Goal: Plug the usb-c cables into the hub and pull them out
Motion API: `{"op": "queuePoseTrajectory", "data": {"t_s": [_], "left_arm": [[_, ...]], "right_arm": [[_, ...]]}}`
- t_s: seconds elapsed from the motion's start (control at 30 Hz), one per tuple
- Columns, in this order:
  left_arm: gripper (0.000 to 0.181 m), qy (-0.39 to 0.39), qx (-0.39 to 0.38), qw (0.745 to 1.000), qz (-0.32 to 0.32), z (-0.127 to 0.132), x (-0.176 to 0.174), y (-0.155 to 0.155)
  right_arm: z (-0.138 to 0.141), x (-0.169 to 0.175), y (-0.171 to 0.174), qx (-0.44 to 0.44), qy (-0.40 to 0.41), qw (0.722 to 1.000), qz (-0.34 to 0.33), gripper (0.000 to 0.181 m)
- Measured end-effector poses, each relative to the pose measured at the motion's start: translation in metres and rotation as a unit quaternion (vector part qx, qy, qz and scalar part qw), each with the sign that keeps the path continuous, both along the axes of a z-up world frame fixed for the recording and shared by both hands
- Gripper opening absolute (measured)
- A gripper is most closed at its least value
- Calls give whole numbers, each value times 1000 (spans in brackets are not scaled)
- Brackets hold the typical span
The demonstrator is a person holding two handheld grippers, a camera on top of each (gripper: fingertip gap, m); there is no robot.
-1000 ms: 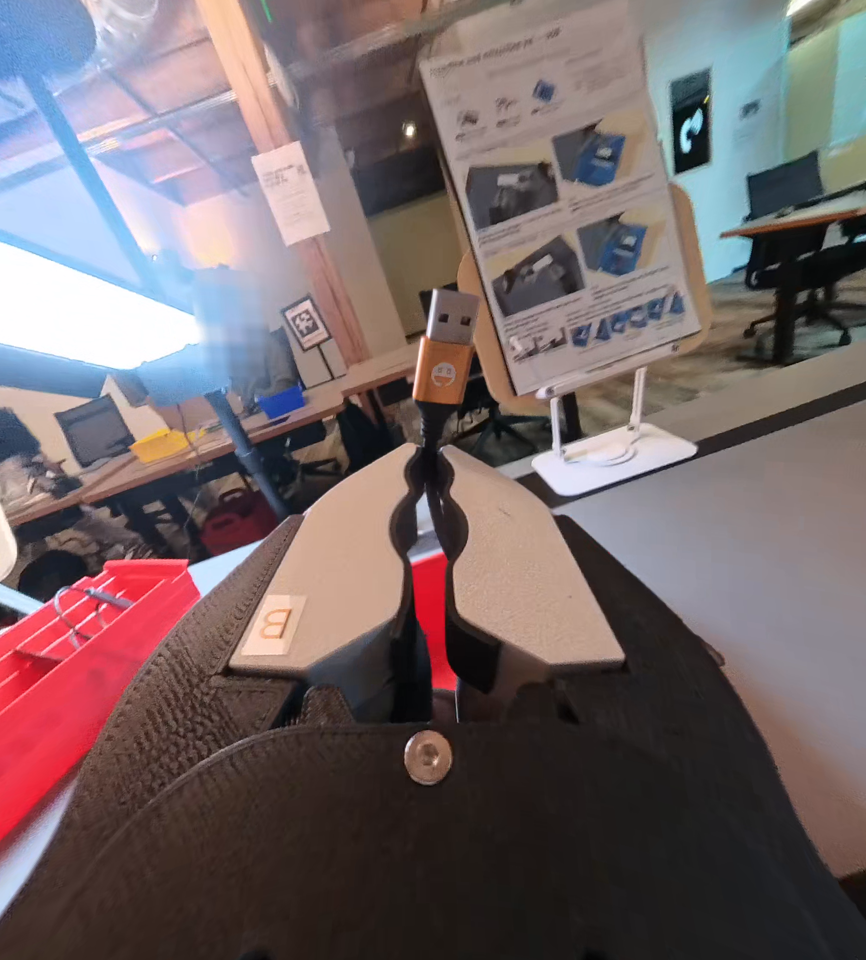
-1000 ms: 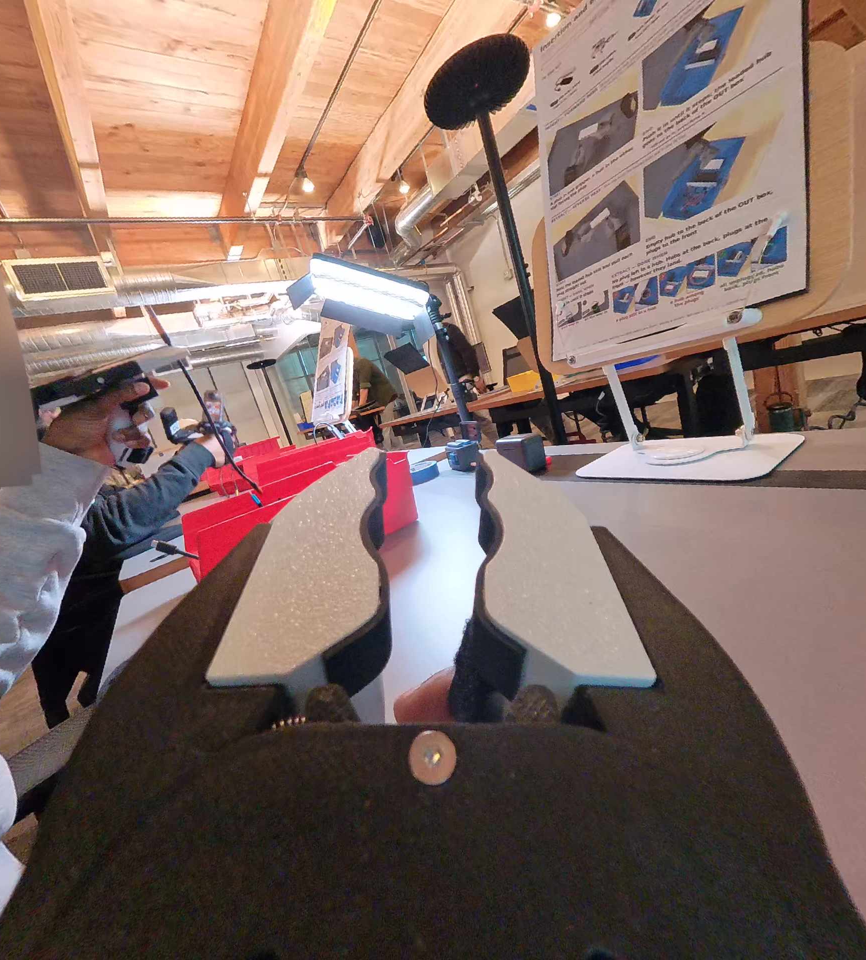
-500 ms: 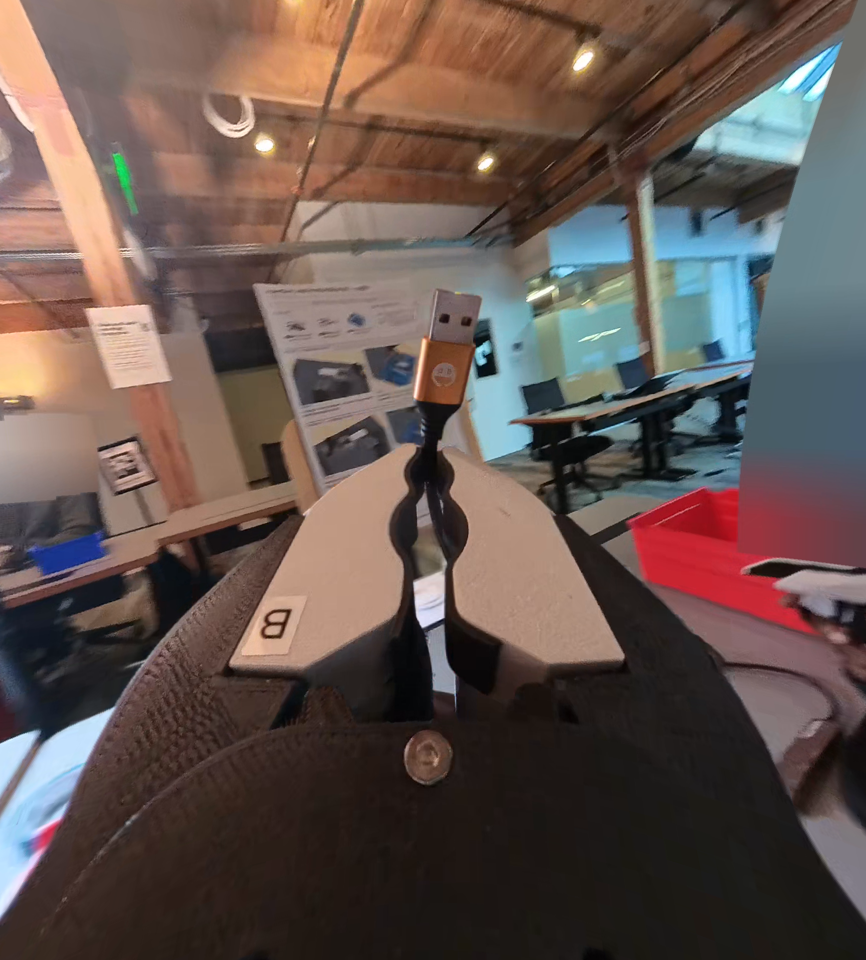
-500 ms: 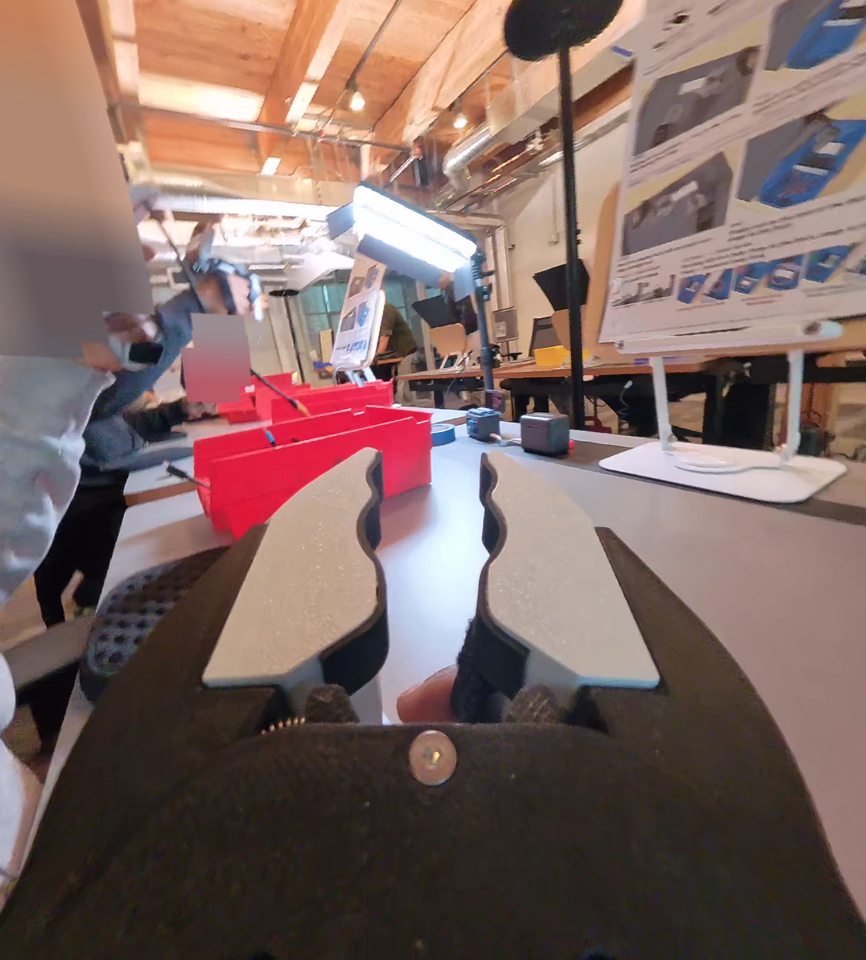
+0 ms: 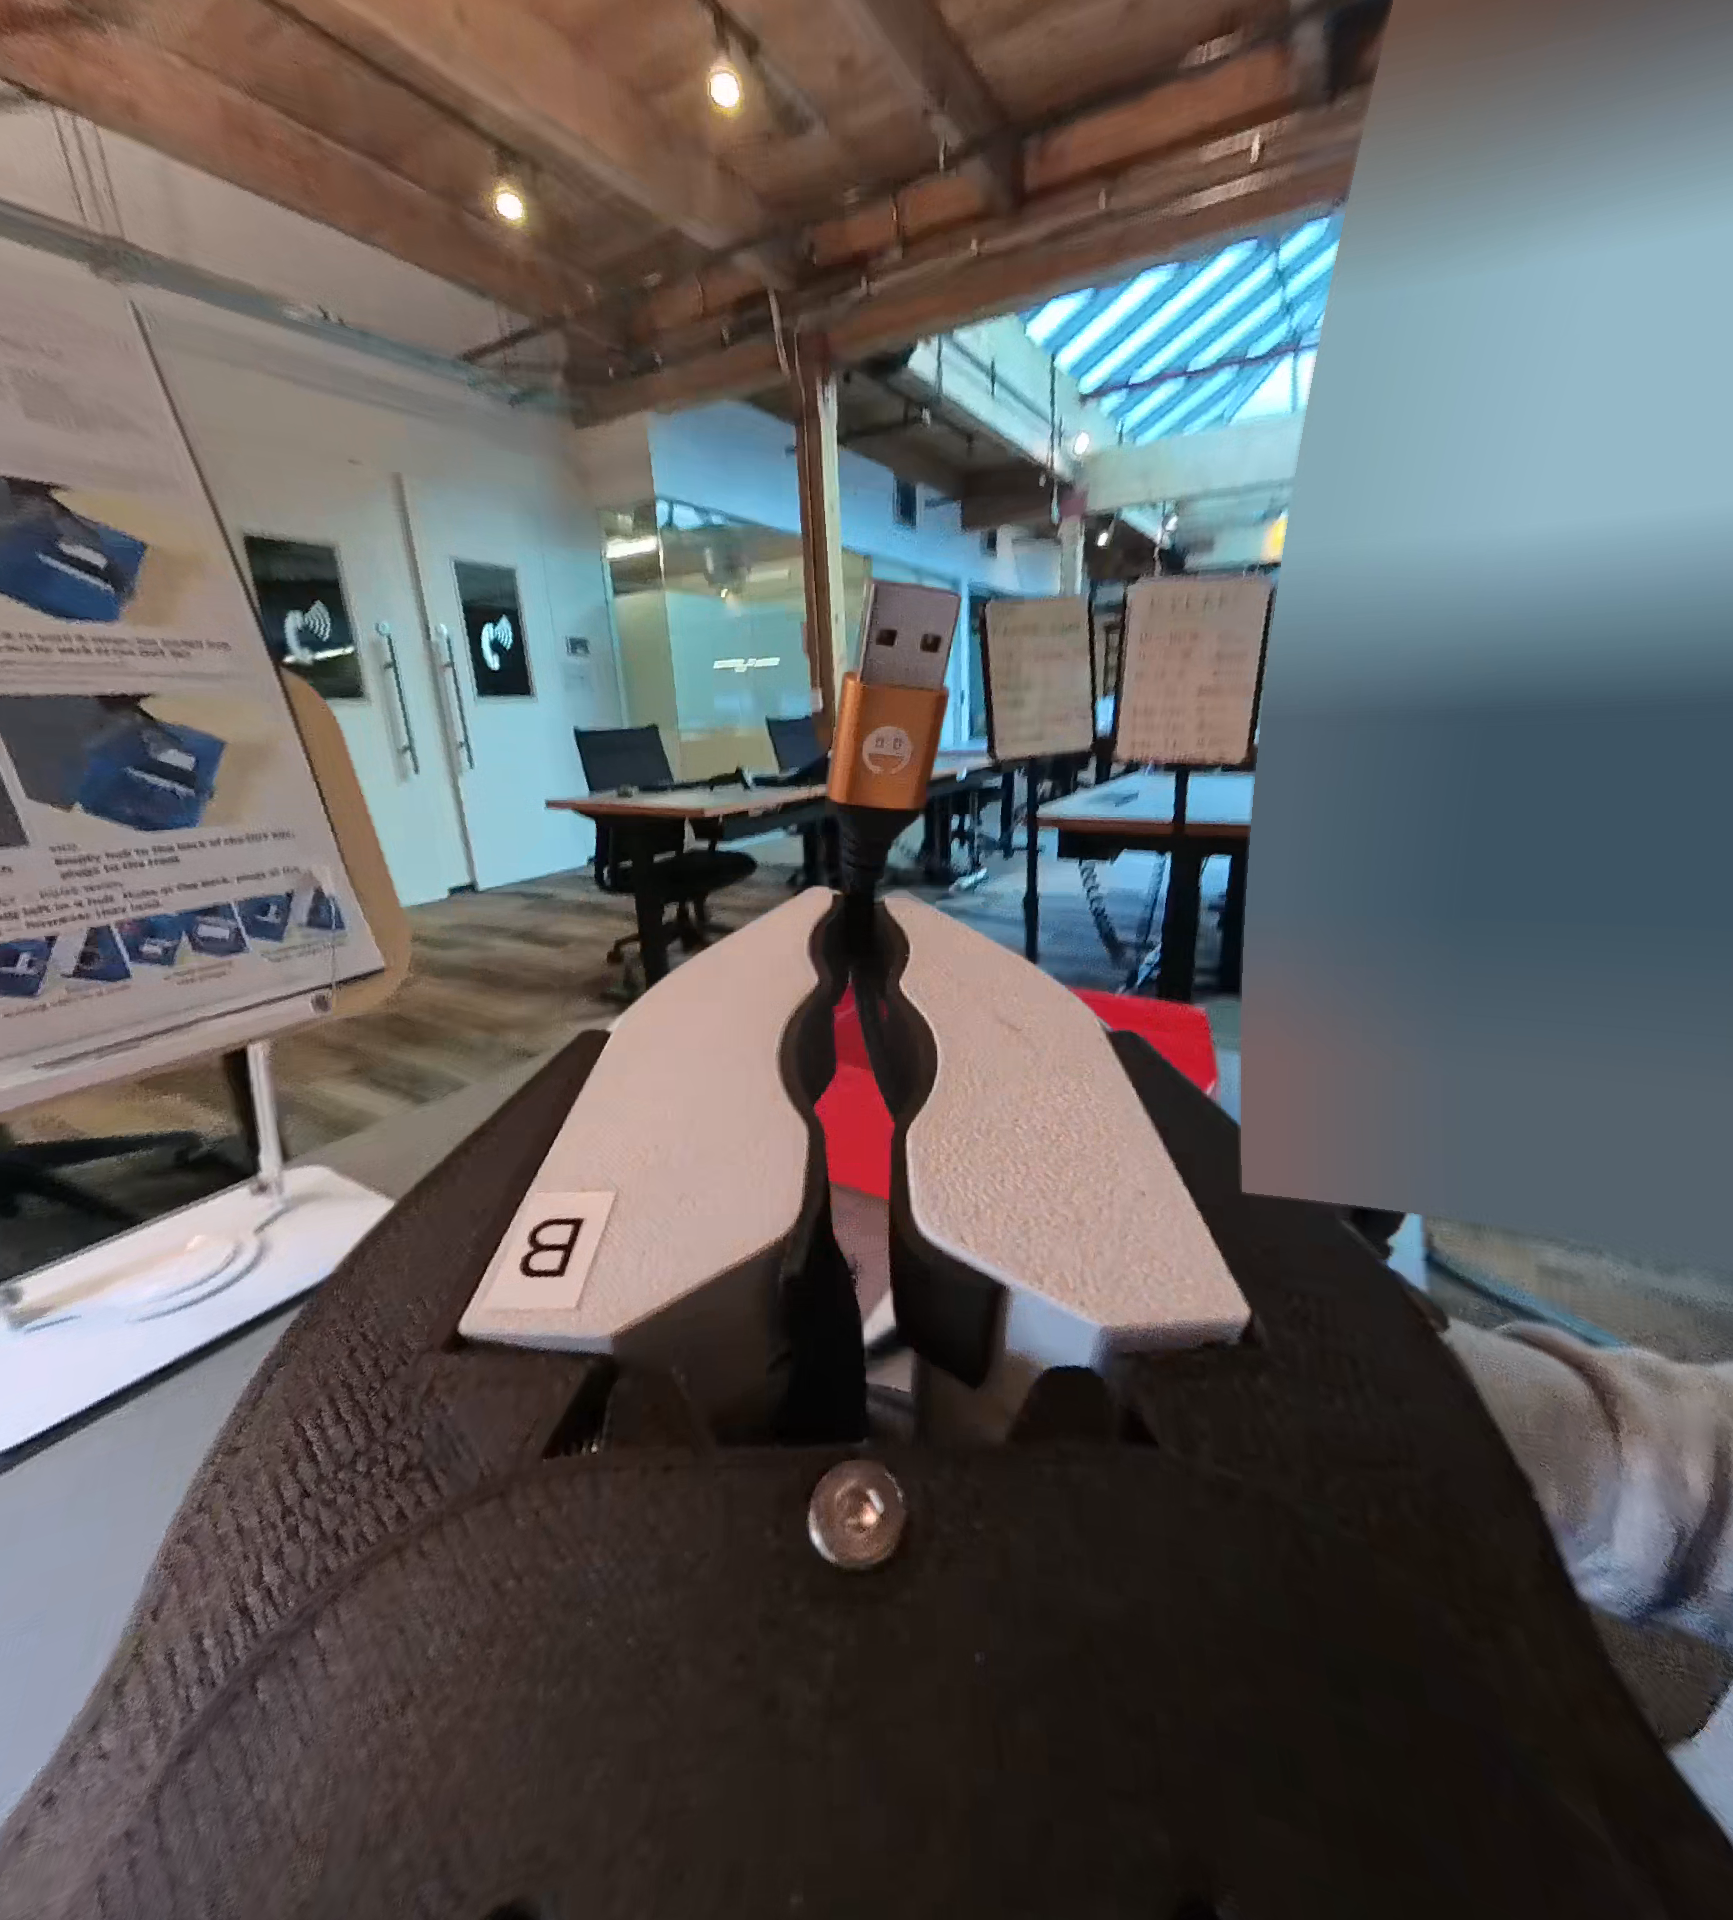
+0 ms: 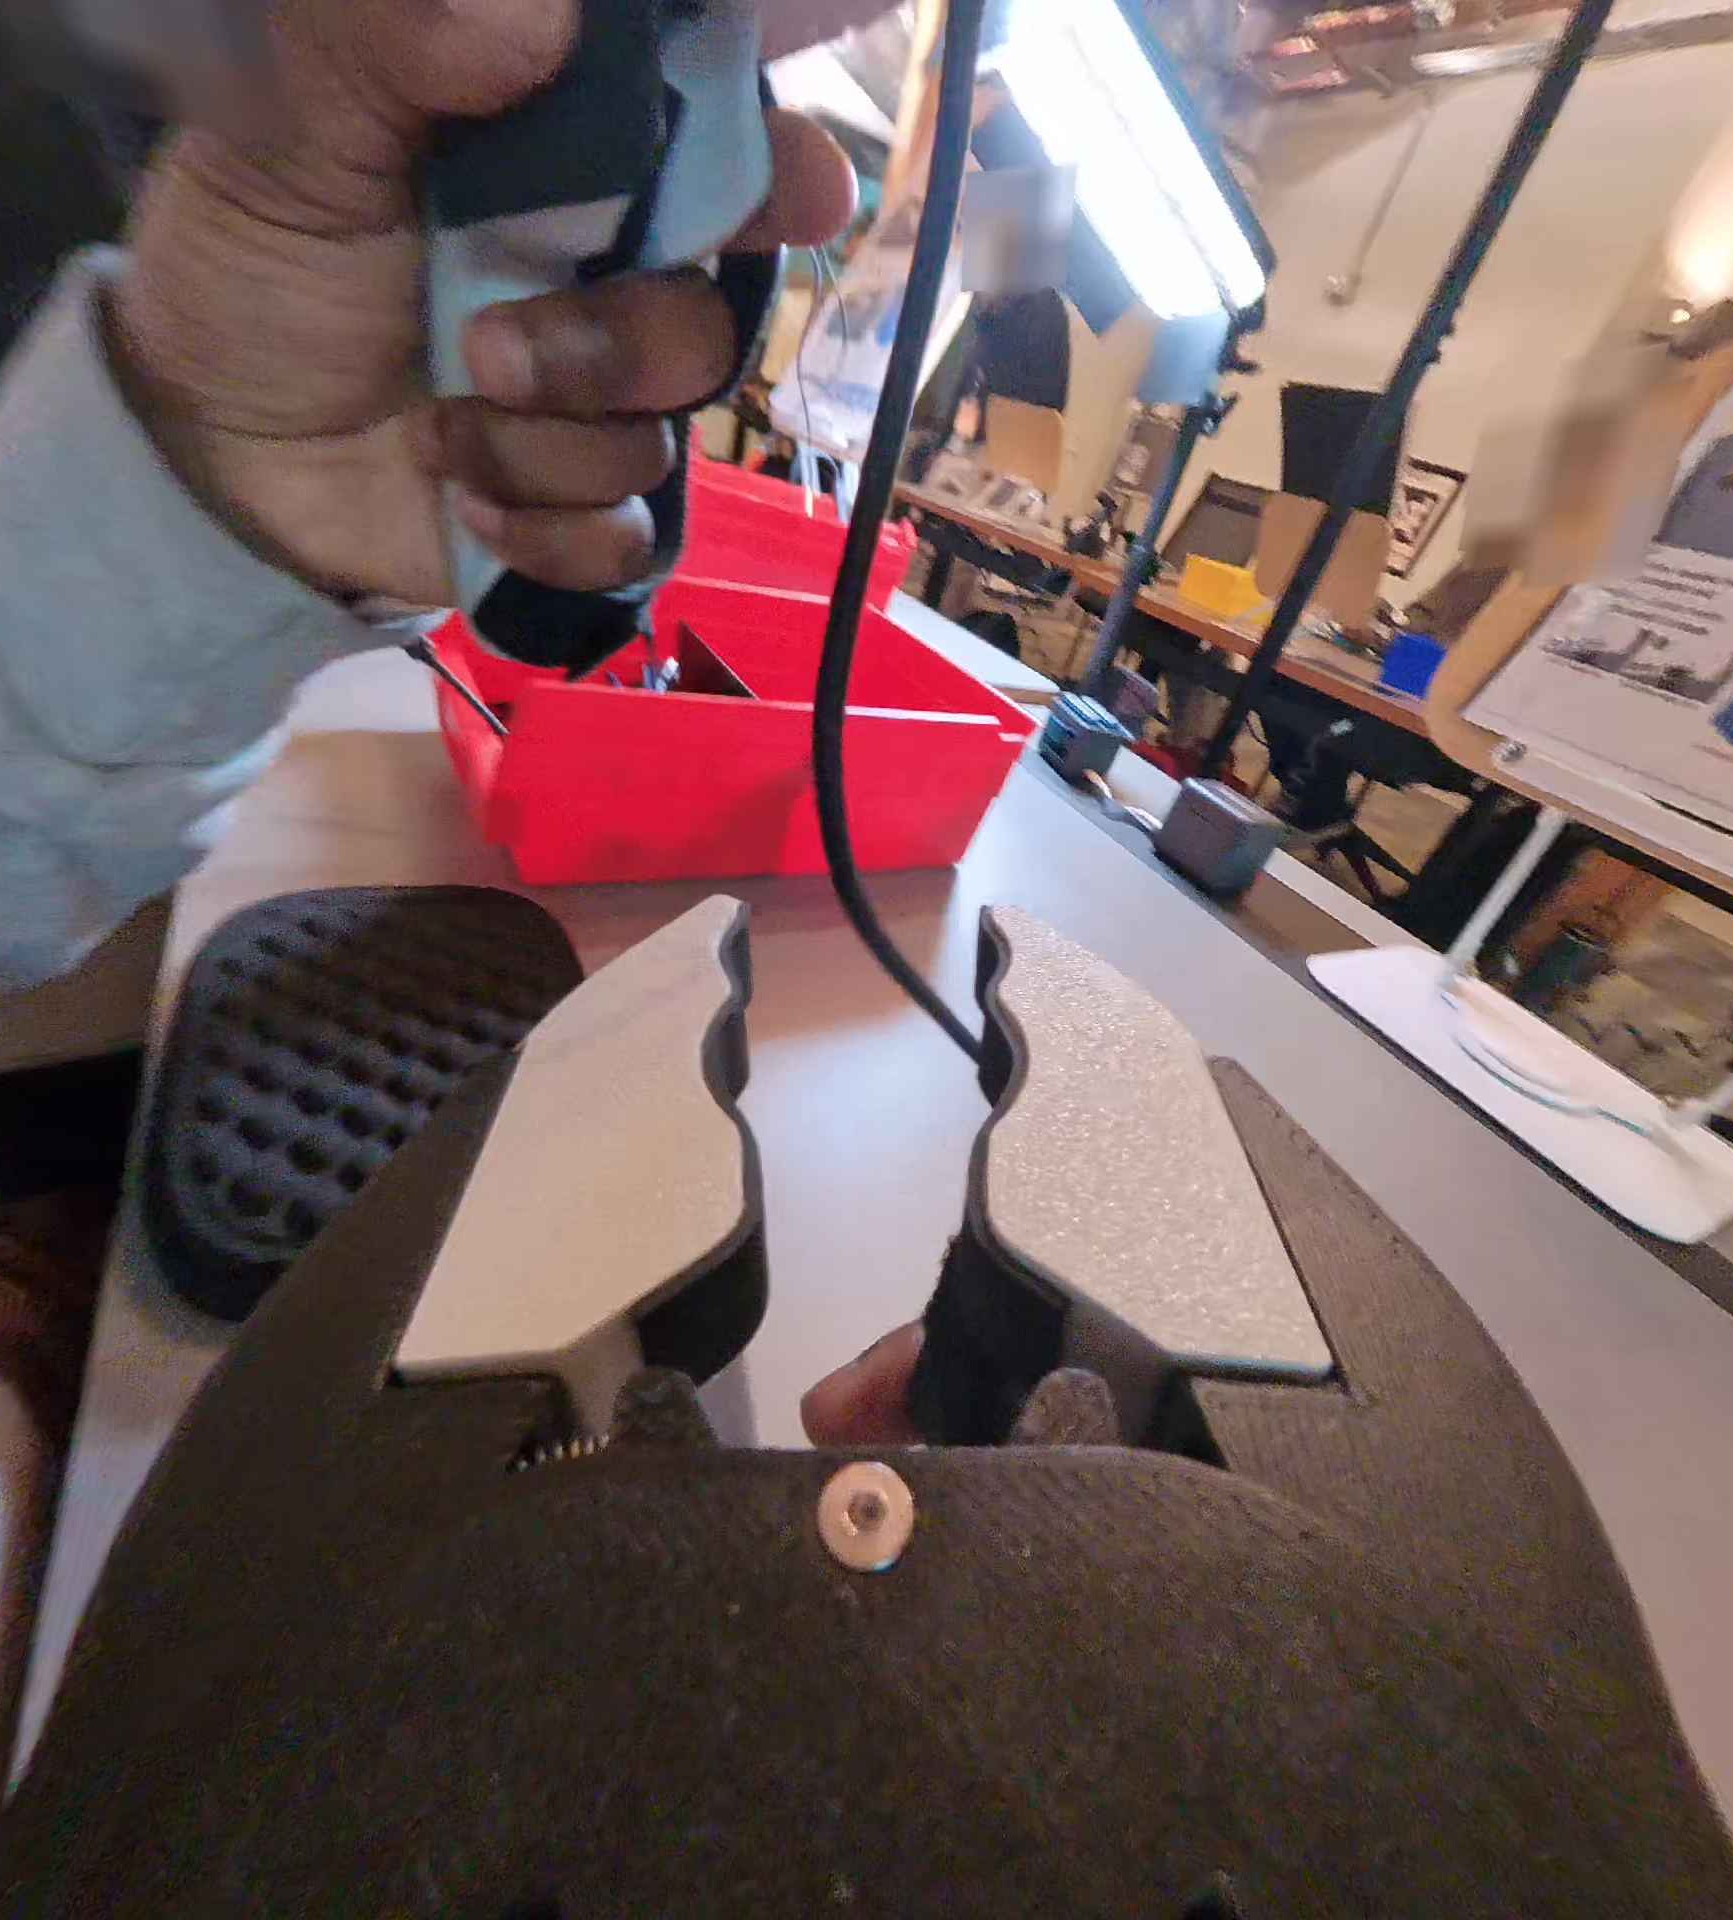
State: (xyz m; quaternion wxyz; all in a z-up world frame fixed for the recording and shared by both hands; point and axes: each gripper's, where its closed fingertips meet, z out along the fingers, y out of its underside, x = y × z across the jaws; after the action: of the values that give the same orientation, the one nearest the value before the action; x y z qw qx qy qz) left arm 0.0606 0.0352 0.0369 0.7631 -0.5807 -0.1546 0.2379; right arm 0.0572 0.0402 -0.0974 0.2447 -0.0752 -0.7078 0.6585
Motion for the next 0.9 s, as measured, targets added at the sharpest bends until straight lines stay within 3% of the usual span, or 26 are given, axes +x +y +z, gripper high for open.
{"op": "queuePoseTrajectory", "data": {"t_s": [0.03, 0.07, 0.23, 0.33, 0.53, 0.9], "left_arm": [[4, -2, -18, 1000, 10, -8, -3, 6], [4, -3, -43, 999, 24, -17, -7, 11], [7, -9, -164, 978, 125, -50, -38, 12], [35, -47, -258, 954, 145, -84, -55, 17], [35, -41, -287, 940, 183, -98, -68, 13], [36, -28, -308, 930, 197, -95, -67, 7]], "right_arm": [[-4, -5, 0, 10, 0, 1000, -9, 24], [-8, -8, 0, 15, 1, 1000, -14, 5], [-23, -14, 7, 6, -54, 998, -8, 3], [-12, -19, 15, -45, -101, 994, -2, 3], [-19, -23, 16, -49, -141, 989, -2, 3], [-24, -31, 16, -49, -165, 985, -14, 3]]}}
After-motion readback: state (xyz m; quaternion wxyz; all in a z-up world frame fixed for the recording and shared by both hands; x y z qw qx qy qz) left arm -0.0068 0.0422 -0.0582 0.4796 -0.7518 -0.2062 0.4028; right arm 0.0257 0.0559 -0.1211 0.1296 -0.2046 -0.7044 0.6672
